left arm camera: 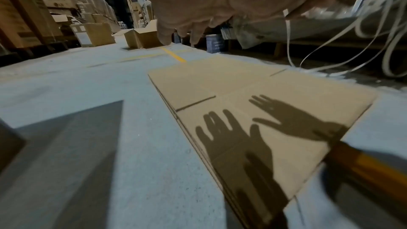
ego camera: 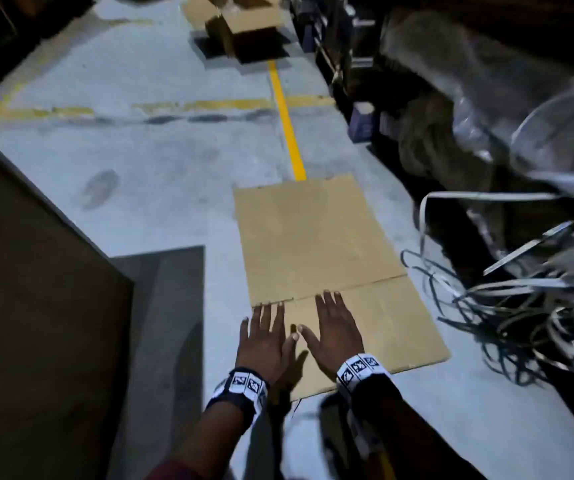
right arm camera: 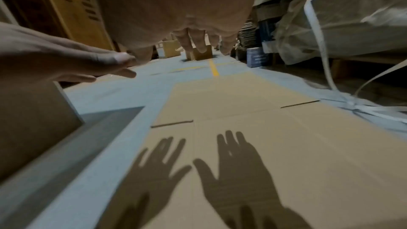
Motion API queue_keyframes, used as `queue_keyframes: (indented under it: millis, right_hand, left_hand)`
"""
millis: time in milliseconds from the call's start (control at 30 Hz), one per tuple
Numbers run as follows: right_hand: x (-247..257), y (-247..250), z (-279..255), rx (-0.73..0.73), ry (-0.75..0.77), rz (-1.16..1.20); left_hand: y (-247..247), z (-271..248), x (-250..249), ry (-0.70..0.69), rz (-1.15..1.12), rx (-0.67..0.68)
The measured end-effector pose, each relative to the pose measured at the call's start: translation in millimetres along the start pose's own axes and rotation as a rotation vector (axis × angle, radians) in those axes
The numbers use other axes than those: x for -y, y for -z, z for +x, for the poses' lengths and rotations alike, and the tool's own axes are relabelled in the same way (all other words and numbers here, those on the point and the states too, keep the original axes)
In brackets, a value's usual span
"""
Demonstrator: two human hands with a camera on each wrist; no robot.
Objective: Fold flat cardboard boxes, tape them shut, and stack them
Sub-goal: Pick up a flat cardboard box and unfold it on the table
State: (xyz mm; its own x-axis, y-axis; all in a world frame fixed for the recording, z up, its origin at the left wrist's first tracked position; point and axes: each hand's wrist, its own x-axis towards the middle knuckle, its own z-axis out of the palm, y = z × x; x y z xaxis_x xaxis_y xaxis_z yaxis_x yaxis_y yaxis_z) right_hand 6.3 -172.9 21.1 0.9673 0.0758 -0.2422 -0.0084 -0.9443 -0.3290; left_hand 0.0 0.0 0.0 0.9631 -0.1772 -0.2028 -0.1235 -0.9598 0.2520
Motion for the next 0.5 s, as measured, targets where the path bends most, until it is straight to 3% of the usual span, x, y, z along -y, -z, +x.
queue_keyframes:
  millis: [100,200,367,500]
  right_hand:
    - [-28,-57,33,0.005,0.082,-0.066]
    - [-54,-103,57,0.005,0.113,-0.172]
    - [-64,-118,83,-0.004,0.042,-0.132]
    - [-53,-111,89,-0.038,0.057,-0.082]
  left_hand:
    - [-72,35,27,-0.009,0.038,0.017]
    - [-113,59,37,0.088,0.044,0.073]
    - [-127,79,36,0.313,-0.085,0.181]
    - [-131,85,31,0.364,-0.187,0.115]
